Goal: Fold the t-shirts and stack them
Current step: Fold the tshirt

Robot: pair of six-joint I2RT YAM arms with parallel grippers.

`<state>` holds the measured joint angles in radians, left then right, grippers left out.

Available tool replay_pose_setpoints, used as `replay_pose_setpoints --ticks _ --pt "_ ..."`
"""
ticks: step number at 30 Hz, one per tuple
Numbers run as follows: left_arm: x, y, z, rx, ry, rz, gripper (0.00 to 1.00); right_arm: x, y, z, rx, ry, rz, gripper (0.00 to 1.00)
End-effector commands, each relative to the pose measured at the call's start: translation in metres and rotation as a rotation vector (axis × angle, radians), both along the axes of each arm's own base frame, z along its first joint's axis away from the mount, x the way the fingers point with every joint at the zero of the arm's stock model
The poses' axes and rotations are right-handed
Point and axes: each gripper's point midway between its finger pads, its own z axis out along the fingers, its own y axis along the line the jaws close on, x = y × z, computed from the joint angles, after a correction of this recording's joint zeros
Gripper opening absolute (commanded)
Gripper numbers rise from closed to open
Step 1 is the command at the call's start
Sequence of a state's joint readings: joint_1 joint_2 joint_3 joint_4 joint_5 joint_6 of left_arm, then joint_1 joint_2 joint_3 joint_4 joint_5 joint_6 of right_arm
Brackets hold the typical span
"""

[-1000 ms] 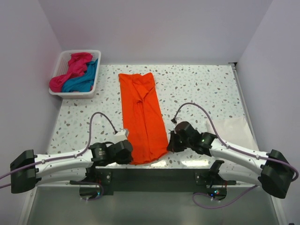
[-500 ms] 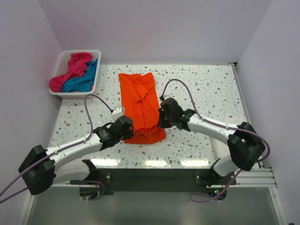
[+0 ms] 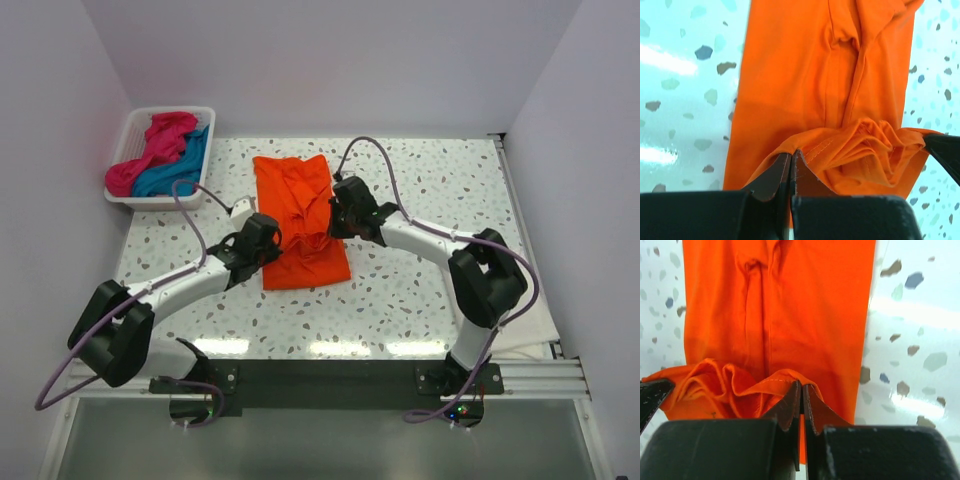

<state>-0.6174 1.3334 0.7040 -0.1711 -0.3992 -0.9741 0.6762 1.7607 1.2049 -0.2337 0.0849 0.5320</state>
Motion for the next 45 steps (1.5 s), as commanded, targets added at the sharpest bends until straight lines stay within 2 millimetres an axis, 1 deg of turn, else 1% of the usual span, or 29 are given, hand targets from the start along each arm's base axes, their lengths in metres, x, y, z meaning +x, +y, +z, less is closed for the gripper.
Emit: replay_pose_setpoints --ticks 1,2,4,11,13,14,15,17,18,20,21,22,23,24,25,27,28,30,33,34,35,37,38,40,41,42,43,44,45 --pt "0.038 -0.005 0.031 -0.029 -0.109 0.012 0.00 0.034 0.002 0.015 0.014 -0.060 -0.009 0.00" --pt "0.044 -0.001 0.025 -0.019 -0.092 0.024 0.00 0.039 0.006 0.018 0.028 -0.063 -0.006 0.00" --pt "0.056 -0.002 0.028 -0.028 -0.098 0.020 0.00 0.046 0.004 0.013 0.026 -0.050 -0.016 0.00" --pt "0.087 0.011 0.004 -0.051 -0.064 0.045 0.00 0.083 0.001 -0.003 0.043 -0.012 -0.049 0.00" --pt "0.096 0.014 0.002 -0.063 -0.056 0.039 0.07 0.090 -0.002 -0.005 0.050 0.003 -0.063 0.03" --pt "0.098 0.017 -0.003 -0.065 -0.045 0.041 0.14 0.095 -0.003 -0.003 0.058 -0.001 -0.071 0.12" --pt "0.099 0.019 -0.005 -0.071 -0.042 0.041 0.35 0.098 -0.005 -0.005 0.056 0.001 -0.079 0.17" --pt "0.107 0.025 0.003 -0.111 -0.075 0.029 0.48 0.102 -0.008 -0.002 0.075 0.007 -0.079 0.25" --pt "0.109 0.027 0.006 -0.116 -0.085 0.017 0.60 0.103 -0.009 0.007 0.085 -0.005 -0.074 0.33" --pt "0.113 0.031 0.023 -0.134 -0.118 -0.001 0.66 0.104 -0.019 0.014 0.064 -0.028 -0.084 0.45" --pt "0.110 0.033 0.028 -0.120 -0.125 -0.005 0.69 0.103 -0.021 0.029 0.070 -0.059 -0.077 0.50" --pt "0.109 0.034 0.033 -0.118 -0.137 -0.010 0.70 0.099 -0.025 0.032 0.057 -0.067 -0.069 0.53" --pt "0.106 0.033 0.043 -0.125 -0.156 -0.016 0.70 0.097 -0.025 0.035 0.056 -0.072 -0.064 0.56" --pt "0.098 0.034 0.040 -0.122 -0.130 -0.014 0.69 0.093 -0.028 0.038 0.053 -0.072 -0.062 0.57" --pt "0.092 0.029 0.046 -0.123 -0.142 -0.026 0.67 0.085 -0.031 0.043 0.057 -0.072 -0.063 0.57" --pt "0.078 0.023 0.041 -0.099 -0.121 -0.037 0.60 0.079 -0.030 0.048 0.079 -0.089 -0.061 0.56" --pt "0.065 0.017 0.040 -0.075 -0.107 -0.047 0.55 0.065 -0.029 0.045 0.083 -0.079 -0.046 0.51" --pt "0.049 0.002 0.035 -0.075 -0.104 -0.085 0.47 0.047 -0.018 0.034 0.067 -0.072 -0.008 0.48" --pt "0.035 -0.014 0.030 -0.094 -0.093 -0.122 0.30 0.028 0.002 0.023 0.061 -0.058 0.054 0.36" --pt "0.034 -0.017 0.026 -0.095 -0.085 -0.126 0.25 0.024 0.007 0.012 0.052 -0.037 0.069 0.32" --pt "0.036 -0.020 0.025 -0.108 -0.097 -0.125 0.16 0.020 0.014 0.006 0.057 -0.023 0.092 0.29" --pt "0.037 -0.023 0.015 -0.107 -0.079 -0.131 0.09 0.016 0.029 0.003 0.064 -0.010 0.127 0.24" --pt "0.043 -0.025 0.018 -0.113 -0.093 -0.130 0.05 0.016 0.031 -0.010 0.049 0.012 0.134 0.22" --pt "0.048 -0.029 0.009 -0.097 -0.081 -0.138 0.03 0.023 0.041 -0.010 0.054 0.006 0.150 0.19" --pt "0.058 -0.033 0.016 -0.095 -0.103 -0.150 0.03 0.024 0.041 -0.024 0.032 0.038 0.151 0.18" --pt "0.064 -0.033 0.015 -0.093 -0.100 -0.157 0.03 0.033 0.048 -0.017 0.032 0.020 0.163 0.18" --pt "0.070 -0.033 0.005 -0.081 -0.075 -0.158 0.03 0.036 0.051 -0.019 0.027 0.025 0.166 0.17" --pt "0.081 -0.034 0.011 -0.088 -0.086 -0.156 0.02 0.037 0.049 -0.022 0.006 0.044 0.164 0.16" --pt "0.094 -0.032 0.011 -0.106 -0.086 -0.154 0.03 0.049 0.051 -0.024 -0.004 0.037 0.158 0.15"
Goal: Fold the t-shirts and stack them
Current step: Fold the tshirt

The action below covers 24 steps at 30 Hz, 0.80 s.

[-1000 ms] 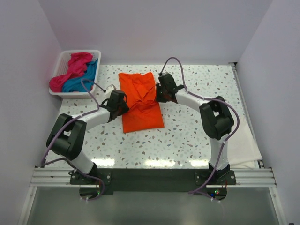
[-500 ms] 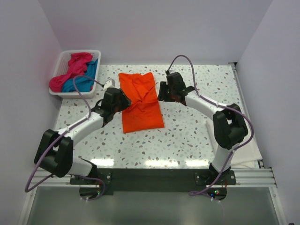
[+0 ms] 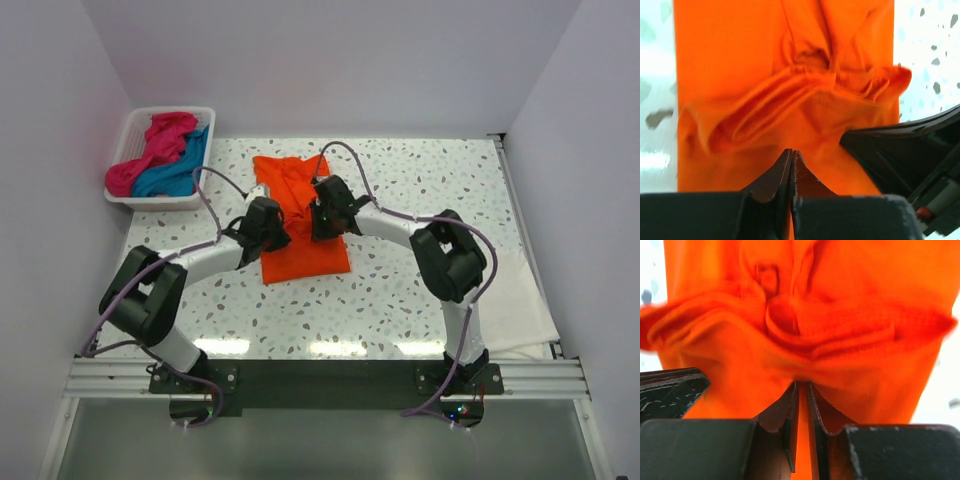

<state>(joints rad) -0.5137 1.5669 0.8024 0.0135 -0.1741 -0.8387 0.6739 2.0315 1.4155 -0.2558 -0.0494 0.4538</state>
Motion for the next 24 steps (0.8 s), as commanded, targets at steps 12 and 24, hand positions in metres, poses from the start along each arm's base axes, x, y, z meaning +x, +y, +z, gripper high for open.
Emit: replay_pose_setpoints --ticks 12,24 --pt "0.110 0.026 -0.007 -0.028 -0.004 0.026 0.06 0.078 -0.012 0.004 0.017 -0.003 -0.079 0.15" --pt "0.123 0.042 0.090 -0.042 -0.221 0.009 0.50 0.086 -0.034 0.025 -0.026 -0.086 -0.116 0.33"
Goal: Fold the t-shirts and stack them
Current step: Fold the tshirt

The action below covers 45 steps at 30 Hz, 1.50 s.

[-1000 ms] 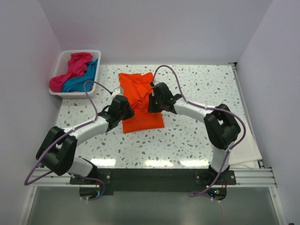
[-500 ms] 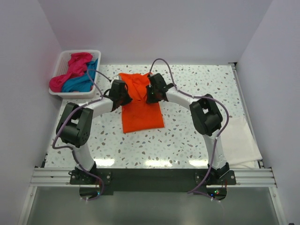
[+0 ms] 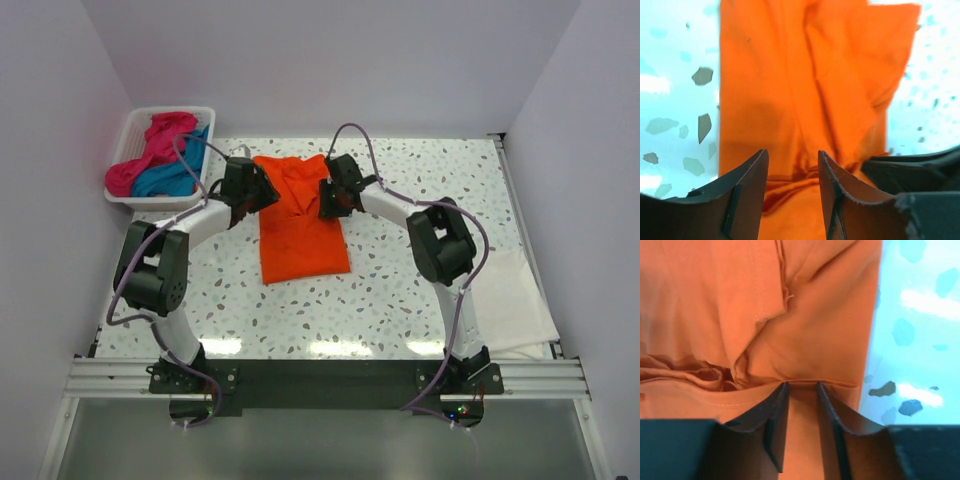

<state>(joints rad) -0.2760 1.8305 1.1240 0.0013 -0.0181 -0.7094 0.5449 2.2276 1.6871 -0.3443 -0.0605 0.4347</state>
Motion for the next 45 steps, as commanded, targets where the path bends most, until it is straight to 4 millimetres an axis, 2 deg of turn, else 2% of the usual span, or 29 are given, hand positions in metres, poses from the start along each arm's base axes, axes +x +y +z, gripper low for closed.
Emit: replay_pose_setpoints --ticks 1,2,4,5,6,7,8,10,11,13,14,16,17,22,23,24,27,28,29,31,32,34,35,37,39,41,42,44,45 --pt "0.012 -0.001 0.081 -0.019 -0.196 -0.028 0.50 0.008 -0.012 0.043 -0.030 -0.113 -0.021 0.36" --pt "0.009 -0.002 0.091 -0.027 -0.214 -0.033 0.51 0.007 -0.015 0.055 -0.022 -0.141 -0.025 0.38" --pt "-0.003 -0.004 0.088 -0.041 -0.204 -0.034 0.51 0.007 -0.017 0.071 -0.015 -0.180 -0.029 0.41" --pt "-0.010 -0.011 0.093 -0.048 -0.217 -0.049 0.49 0.000 -0.017 0.069 -0.021 -0.178 -0.019 0.42" --pt "-0.021 -0.015 0.084 -0.054 -0.192 -0.049 0.43 -0.003 -0.018 0.084 -0.010 -0.205 -0.018 0.42" --pt "-0.026 -0.021 0.083 -0.058 -0.195 -0.058 0.40 -0.007 -0.014 0.088 0.003 -0.224 -0.011 0.42" --pt "-0.033 -0.031 0.084 -0.060 -0.198 -0.069 0.38 -0.016 -0.015 0.083 0.003 -0.210 -0.004 0.42" --pt "-0.045 -0.039 0.070 -0.067 -0.153 -0.068 0.27 -0.024 -0.007 0.092 0.055 -0.224 0.022 0.40" --pt "-0.052 -0.048 0.063 -0.069 -0.136 -0.086 0.23 -0.036 -0.001 0.083 0.081 -0.194 0.044 0.39" --pt "-0.060 -0.055 0.051 -0.084 -0.114 -0.086 0.15 -0.042 0.010 0.082 0.129 -0.189 0.076 0.36" --pt "-0.064 -0.060 0.041 -0.085 -0.093 -0.090 0.13 -0.050 0.021 0.080 0.157 -0.169 0.116 0.35" --pt "-0.067 -0.062 0.030 -0.101 -0.072 -0.085 0.10 -0.055 0.032 0.065 0.156 -0.141 0.147 0.32" --pt "-0.067 -0.062 0.022 -0.097 -0.055 -0.084 0.09 -0.057 0.045 0.066 0.166 -0.144 0.178 0.31" --pt "-0.049 -0.058 0.015 -0.047 -0.061 -0.074 0.09 -0.048 0.065 0.039 0.182 -0.088 0.199 0.29" --pt "-0.045 -0.053 0.004 -0.027 -0.038 -0.060 0.09 -0.041 0.068 0.034 0.183 -0.084 0.193 0.28" --pt "-0.039 -0.051 0.003 -0.018 -0.036 -0.050 0.09 -0.038 0.069 0.030 0.179 -0.081 0.183 0.27" --pt "-0.036 -0.028 -0.027 0.015 0.043 0.023 0.09 -0.020 0.056 0.024 0.182 -0.071 0.111 0.27" --pt "-0.035 -0.022 -0.033 0.020 0.058 0.046 0.09 -0.011 0.045 0.022 0.187 -0.069 0.078 0.27" --pt "-0.034 -0.010 -0.042 0.026 0.078 0.079 0.09 -0.010 0.040 0.017 0.194 -0.050 0.051 0.27" --pt "-0.032 0.000 -0.051 0.021 0.093 0.104 0.11 -0.002 0.022 0.012 0.193 -0.037 -0.001 0.27" --pt "-0.034 0.003 -0.059 0.033 0.114 0.109 0.12 -0.005 0.016 0.005 0.193 -0.012 -0.020 0.27" --pt "-0.033 0.005 -0.062 0.042 0.121 0.112 0.14 0.000 0.006 0.006 0.215 -0.018 -0.048 0.27" --pt "-0.034 0.005 -0.068 0.046 0.134 0.113 0.14 -0.007 0.000 -0.004 0.218 0.013 -0.066 0.28" --pt "-0.035 0.004 -0.073 0.048 0.153 0.112 0.14 -0.007 -0.004 -0.001 0.262 0.014 -0.077 0.28" --pt "-0.040 0.004 -0.079 0.043 0.176 0.115 0.14 -0.015 -0.008 -0.010 0.269 0.051 -0.091 0.28" --pt "-0.045 0.002 -0.078 0.040 0.173 0.115 0.15 -0.023 -0.009 -0.015 0.268 0.077 -0.090 0.27" --pt "-0.052 0.003 -0.081 0.038 0.181 0.118 0.15 -0.026 -0.010 -0.017 0.271 0.088 -0.095 0.27" --pt "-0.059 -0.003 -0.073 0.027 0.163 0.101 0.15 -0.040 -0.014 -0.022 0.274 0.115 -0.109 0.26" --pt "-0.070 -0.002 -0.079 0.032 0.179 0.100 0.15 -0.046 -0.018 -0.025 0.273 0.132 -0.119 0.26"
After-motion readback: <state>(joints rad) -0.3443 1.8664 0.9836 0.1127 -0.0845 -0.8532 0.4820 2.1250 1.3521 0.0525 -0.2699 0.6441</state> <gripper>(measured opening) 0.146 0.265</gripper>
